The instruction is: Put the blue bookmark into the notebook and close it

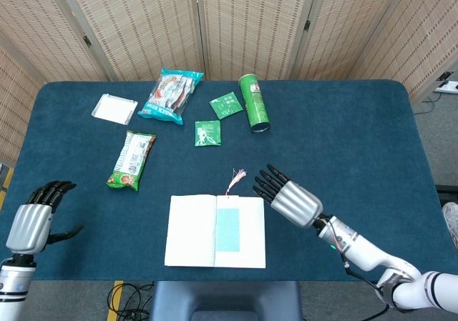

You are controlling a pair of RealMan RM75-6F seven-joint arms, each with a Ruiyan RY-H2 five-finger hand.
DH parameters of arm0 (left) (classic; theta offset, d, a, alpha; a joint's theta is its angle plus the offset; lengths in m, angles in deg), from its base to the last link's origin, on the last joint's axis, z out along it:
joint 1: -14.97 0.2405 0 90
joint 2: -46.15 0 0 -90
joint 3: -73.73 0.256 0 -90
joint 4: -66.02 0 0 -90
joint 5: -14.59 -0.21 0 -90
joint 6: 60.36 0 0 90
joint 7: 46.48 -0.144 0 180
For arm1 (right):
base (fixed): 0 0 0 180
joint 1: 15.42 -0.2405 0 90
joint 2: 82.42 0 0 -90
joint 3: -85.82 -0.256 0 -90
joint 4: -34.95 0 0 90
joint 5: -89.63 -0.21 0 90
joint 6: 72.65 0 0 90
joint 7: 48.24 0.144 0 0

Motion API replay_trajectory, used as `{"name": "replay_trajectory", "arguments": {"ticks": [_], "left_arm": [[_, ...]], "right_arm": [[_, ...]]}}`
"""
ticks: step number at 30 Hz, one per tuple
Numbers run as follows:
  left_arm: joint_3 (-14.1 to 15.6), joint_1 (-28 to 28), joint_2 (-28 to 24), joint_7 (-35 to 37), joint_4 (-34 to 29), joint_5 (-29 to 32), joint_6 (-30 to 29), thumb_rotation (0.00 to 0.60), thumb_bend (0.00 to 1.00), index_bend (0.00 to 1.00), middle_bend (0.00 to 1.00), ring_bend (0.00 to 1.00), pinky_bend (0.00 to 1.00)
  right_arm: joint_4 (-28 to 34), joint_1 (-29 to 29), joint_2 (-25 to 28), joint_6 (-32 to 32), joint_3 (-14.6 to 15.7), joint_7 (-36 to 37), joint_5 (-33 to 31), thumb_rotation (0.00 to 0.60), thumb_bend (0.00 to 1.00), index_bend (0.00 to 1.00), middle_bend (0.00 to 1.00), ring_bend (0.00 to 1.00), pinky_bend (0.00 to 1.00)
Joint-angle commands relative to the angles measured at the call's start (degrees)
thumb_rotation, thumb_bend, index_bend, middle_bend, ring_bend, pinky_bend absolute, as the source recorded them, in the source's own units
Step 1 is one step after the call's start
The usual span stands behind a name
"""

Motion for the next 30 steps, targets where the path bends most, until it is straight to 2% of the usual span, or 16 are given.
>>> {"name": "replay_trajectory", "arguments": {"ticks": [1,7,17,30], "left_arm": [[0.47,-2.41,1.39,1.65,2.97,-3.28,1.23,0.600,0.17,0.23,0.22,0.17,0.23],[2.07,-6.23,3.62,4.62,7.79,-8.71,3.09,0.600,0.17,0.22,0.22,0.17,0.23],[5.53,-11.10,6.87,8.21,13.19,-15.34,5.20,0.600,0.14,0.18,0.21,0.17,0.23],[9.73,-14.77,13.11,7.42,20.20,-23.95,2.04,0.600,0.14,0.15,0.21,0.17,0.23]], "right_arm": [[0.92,1.83,2.03,1.52,-0.09,0.49,-1.50,0.600,0.25,0.10,0.08,0.00,0.00],[2.61,5.20,5.54,4.49,-0.70,1.56,-4.49,0.600,0.25,0.10,0.08,0.00,0.00],[2.86,10.06,8.74,8.73,-1.52,4.94,-7.81,0.600,0.18,0.09,0.08,0.00,0.00],[2.45,13.20,9.58,10.38,-2.27,7.21,-9.19,0.600,0.17,0.09,0.08,0.00,0.00]]}}
